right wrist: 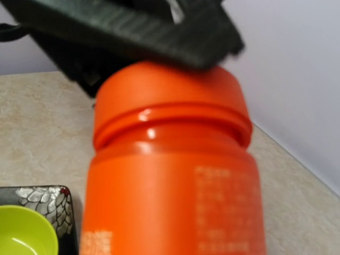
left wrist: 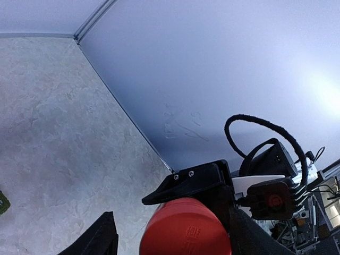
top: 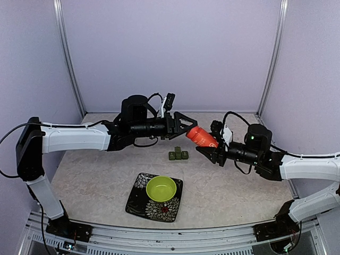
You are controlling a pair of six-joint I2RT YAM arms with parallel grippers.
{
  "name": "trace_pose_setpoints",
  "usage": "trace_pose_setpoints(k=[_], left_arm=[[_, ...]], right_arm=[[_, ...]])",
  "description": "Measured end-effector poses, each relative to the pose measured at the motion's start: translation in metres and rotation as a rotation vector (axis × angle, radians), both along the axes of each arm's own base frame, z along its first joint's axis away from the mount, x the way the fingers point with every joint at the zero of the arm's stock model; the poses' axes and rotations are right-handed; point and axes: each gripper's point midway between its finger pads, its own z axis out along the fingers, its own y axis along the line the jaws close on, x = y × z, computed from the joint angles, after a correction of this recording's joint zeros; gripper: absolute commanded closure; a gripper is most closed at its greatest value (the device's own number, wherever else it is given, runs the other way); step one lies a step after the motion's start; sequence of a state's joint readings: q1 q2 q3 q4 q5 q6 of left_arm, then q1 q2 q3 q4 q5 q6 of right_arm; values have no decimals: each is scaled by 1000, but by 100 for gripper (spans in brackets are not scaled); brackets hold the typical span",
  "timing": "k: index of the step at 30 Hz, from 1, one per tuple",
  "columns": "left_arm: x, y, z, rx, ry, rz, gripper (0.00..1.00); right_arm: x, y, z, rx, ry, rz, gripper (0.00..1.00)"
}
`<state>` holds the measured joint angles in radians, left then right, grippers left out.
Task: Sort the pills into containers
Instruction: Unscrew the lid of the pill bottle from the pill bottle.
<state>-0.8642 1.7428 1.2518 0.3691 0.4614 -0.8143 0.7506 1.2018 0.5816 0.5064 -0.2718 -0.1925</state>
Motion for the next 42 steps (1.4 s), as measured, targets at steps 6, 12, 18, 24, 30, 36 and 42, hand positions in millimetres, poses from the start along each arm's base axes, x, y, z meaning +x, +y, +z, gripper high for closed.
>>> trace_pose_setpoints(k=[6,12,18,24,30,36,42], left_arm=[[20,18,4,6,-43,89,12],[18,19,14,2,-133,98,9],[-2,10,29,-38,-265,32,8],[-27,-1,39,-77,-357,-47,9],[-37,-5,43,-91,-403,-85,11],[-40,-6,44,-90,-427,-100,14],[-38,-5,42,-81,-447,-94,15]], right_arm=[[-5,2,3,26,15,31,100],[-15,7,9,62,41,87,100],[-21,17,6,89,99,147,100],[-24,27,5,105,140,187,100],[-25,31,11,124,143,207,100],[-25,32,13,130,141,208,100],[-19,33,14,125,143,180,100]])
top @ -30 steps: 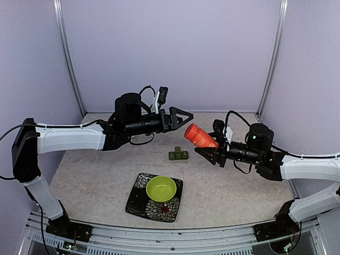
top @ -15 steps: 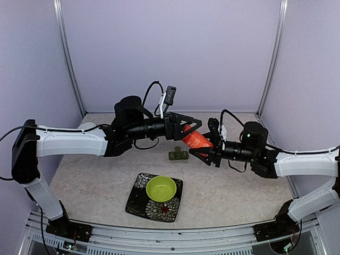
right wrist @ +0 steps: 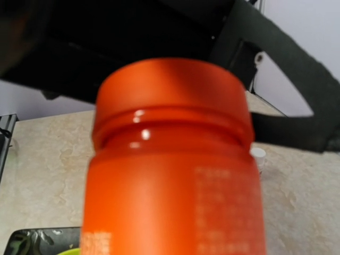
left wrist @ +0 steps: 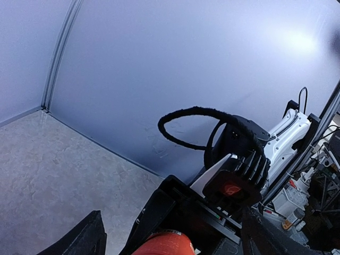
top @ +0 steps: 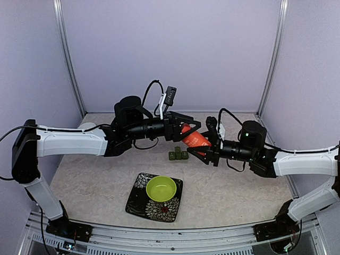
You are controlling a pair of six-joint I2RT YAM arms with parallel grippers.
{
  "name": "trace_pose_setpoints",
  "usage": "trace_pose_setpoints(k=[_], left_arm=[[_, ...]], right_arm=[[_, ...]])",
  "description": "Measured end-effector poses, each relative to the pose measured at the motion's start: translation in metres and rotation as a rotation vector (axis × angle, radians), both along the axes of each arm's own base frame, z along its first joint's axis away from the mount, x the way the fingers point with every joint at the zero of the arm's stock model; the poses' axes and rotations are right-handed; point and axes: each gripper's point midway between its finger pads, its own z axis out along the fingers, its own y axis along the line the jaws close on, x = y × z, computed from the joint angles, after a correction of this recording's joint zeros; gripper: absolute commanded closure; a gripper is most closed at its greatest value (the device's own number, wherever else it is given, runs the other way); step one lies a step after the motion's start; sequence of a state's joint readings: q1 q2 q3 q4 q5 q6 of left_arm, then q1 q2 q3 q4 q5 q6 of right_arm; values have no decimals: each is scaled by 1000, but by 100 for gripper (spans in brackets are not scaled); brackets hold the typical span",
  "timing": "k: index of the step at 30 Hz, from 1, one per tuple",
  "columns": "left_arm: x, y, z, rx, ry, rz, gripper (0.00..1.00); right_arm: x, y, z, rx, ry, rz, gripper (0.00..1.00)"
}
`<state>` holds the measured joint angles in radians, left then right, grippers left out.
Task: Sort the pills into containers
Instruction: Unscrew the lid of the pill bottle from the pill bottle.
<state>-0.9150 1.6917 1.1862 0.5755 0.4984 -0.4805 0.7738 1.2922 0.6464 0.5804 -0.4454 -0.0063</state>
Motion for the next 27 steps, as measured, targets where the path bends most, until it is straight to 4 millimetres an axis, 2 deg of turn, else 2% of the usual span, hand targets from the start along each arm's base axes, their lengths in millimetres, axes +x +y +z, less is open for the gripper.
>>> trace_pose_setpoints(k=[10,27], left_arm=[[3,3,-9,23,-5,21,17],[2,9,-18,50,16,34,22]], right_arm=[[5,-1,-4,-18,5,-42,100],[13,-13,7,-6,-14,-100,100]])
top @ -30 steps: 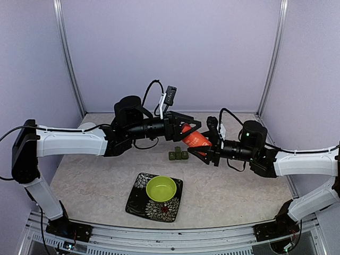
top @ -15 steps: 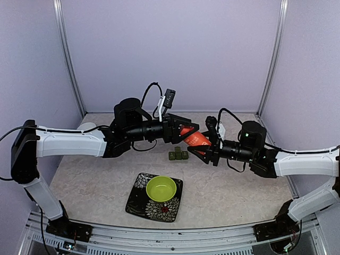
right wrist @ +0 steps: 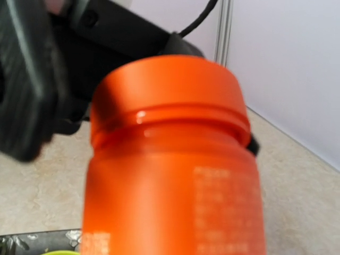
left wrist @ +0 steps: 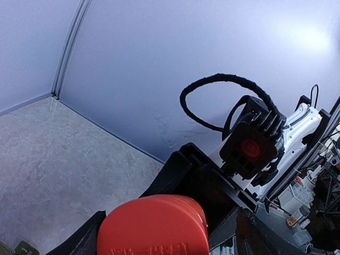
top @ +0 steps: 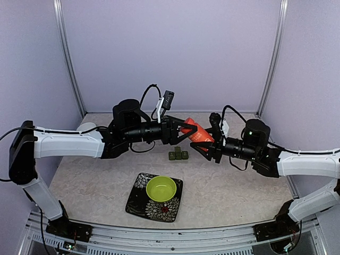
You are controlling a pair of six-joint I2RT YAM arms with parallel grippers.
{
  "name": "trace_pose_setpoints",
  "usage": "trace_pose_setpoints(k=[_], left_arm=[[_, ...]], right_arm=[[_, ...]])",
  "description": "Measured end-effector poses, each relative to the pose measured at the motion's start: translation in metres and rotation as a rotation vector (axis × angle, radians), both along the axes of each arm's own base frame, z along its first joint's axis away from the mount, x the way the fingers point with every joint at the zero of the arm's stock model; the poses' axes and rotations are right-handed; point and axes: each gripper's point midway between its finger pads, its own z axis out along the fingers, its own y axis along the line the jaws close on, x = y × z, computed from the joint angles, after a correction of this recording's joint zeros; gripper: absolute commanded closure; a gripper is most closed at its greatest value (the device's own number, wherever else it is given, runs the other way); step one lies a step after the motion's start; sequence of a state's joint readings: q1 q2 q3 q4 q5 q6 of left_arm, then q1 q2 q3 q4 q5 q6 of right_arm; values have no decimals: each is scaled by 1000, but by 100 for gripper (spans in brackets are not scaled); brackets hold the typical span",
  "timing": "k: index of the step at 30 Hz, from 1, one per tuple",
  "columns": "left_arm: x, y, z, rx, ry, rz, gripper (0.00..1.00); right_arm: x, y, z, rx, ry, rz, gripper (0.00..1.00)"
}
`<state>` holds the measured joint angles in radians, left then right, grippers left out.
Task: Sort the pills into containers
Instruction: Unscrew the lid of the pill bottle from the pill bottle.
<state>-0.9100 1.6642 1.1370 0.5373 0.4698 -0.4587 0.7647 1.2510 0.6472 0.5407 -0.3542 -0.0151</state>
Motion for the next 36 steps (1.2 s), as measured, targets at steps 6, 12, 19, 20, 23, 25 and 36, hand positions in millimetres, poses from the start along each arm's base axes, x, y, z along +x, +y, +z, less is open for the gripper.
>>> trace_pose_setpoints(k=[6,12,19,20,23,25,36], left_arm=[[-2,4,5,-8,3,1,25],[4,9,7,-29,31,10,34],[4,10,9,-40,49,4,38],[4,10,9,-40,51,3,38],[4,10,8,-39,53,3,37],[4,10,8,-39,54,2,35],[4,8,5,-37,55,-6,34]], right_arm=[[0,-3,8,14,-19,-5,100],[4,-7,6,8,-17,-17,100],[3,-7,5,8,-17,-12,100],[4,-7,5,8,-17,-11,100],[4,-8,5,6,-20,-10,100],[4,-8,4,5,-21,-10,100],[4,-9,3,-8,-35,-12,100]])
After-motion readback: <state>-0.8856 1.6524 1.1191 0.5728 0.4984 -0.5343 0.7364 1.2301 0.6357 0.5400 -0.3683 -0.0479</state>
